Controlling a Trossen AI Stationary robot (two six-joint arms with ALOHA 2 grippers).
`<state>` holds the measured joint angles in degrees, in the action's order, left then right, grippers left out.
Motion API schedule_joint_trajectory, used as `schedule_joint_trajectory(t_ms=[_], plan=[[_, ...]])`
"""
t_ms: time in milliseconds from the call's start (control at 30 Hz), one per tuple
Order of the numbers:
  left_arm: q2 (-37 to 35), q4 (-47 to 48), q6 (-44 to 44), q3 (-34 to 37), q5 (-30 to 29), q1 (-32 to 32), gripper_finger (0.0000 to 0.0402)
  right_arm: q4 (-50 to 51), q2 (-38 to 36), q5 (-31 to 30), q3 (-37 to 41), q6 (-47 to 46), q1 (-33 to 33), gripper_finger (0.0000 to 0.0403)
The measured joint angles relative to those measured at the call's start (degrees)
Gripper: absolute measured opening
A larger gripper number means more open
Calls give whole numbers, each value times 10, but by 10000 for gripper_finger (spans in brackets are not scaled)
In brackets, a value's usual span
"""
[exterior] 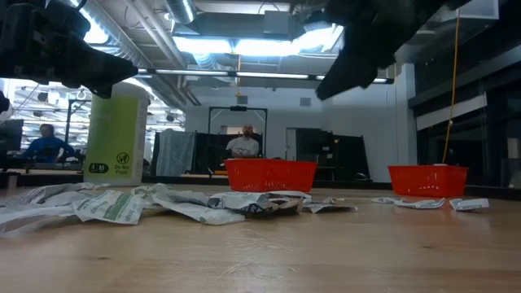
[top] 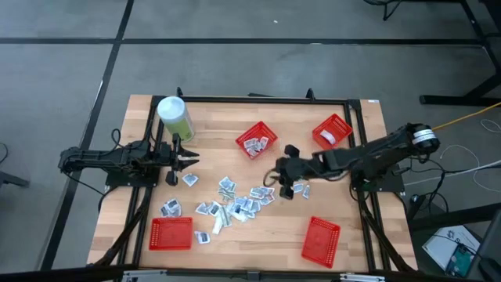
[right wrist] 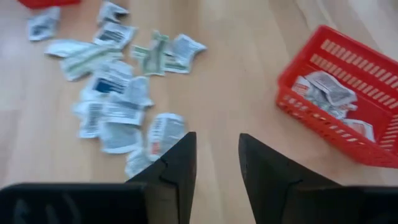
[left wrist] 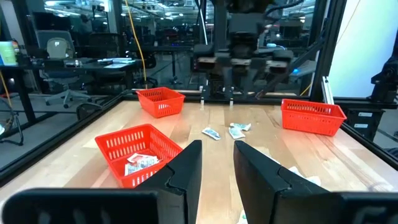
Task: Pick & Place First Aid Supplies
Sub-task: Put the orange ointment pack into the red container
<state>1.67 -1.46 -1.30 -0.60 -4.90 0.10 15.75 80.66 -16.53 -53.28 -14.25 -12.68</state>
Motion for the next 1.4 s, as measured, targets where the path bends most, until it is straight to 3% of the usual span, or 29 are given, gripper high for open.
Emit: schedule_joint_trajectory(t_ms=[233, 433, 1067, 1400], plan=[[0, 0, 0, 0, 0, 0, 88, 6, 4, -97, 0, -44, -77, 121], [0, 0, 0, 0, 0, 0, 88, 17, 4, -133, 0, -73, -106, 121], [0, 0, 0, 0, 0, 0, 88, 39, 7, -134, 50, -210, -166, 121], [0, 0, 0, 0, 0, 0, 88, 56, 7, -134, 52, -179, -210, 121]])
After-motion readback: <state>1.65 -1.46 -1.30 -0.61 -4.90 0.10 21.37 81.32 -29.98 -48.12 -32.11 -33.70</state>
